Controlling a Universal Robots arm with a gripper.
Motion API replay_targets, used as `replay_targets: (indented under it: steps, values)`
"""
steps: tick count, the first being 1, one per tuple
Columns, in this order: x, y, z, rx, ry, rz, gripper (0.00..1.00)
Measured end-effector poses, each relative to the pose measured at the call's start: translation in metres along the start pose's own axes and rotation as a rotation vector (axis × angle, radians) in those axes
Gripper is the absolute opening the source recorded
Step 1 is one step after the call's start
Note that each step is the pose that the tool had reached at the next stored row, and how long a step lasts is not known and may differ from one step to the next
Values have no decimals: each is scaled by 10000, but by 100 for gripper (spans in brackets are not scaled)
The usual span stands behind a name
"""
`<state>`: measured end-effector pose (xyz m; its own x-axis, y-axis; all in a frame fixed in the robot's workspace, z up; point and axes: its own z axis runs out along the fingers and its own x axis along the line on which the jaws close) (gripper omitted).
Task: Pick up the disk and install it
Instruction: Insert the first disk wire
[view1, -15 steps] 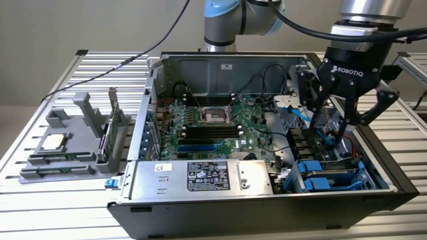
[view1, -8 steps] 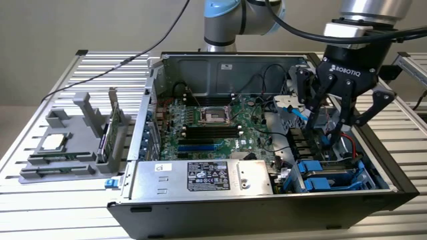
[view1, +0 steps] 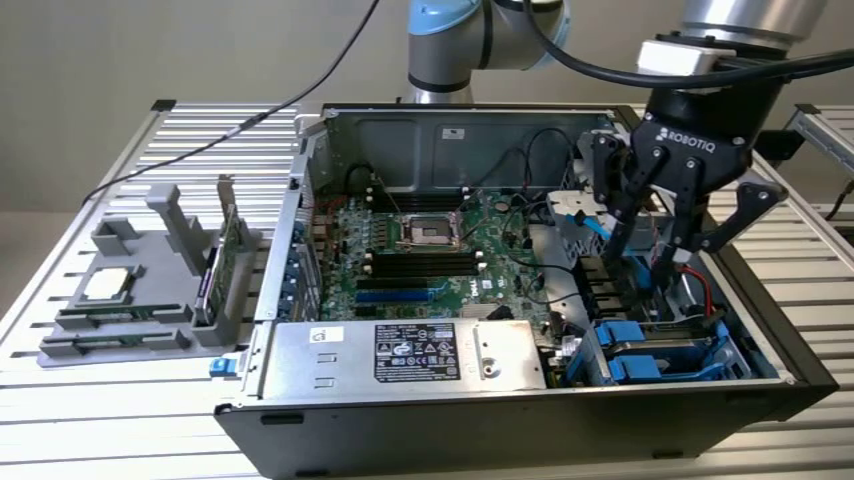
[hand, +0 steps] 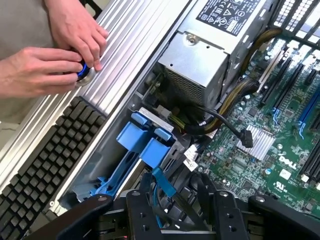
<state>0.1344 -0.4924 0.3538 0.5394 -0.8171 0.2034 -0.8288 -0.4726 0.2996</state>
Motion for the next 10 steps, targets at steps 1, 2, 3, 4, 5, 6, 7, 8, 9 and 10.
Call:
replay_targets:
  steps: [1,2,3,4,5,6,7,8,9,10]
  values:
    - [0,0,0,-21,-28,93,49]
    - [1,0,-2,-40,-55,187,49]
    - [1,2,-7,-54,-78,260,49]
    - [2,4,-13,-64,-95,318,49]
    - [3,6,-20,-71,-106,355,49]
    - [5,8,-27,-74,-112,371,49]
    - [8,9,-34,-76,-114,380,49]
    - [13,9,-39,-77,-116,385,49]
    - [20,10,-45,-78,-117,389,49]
    - [28,11,-51,-80,-118,394,49]
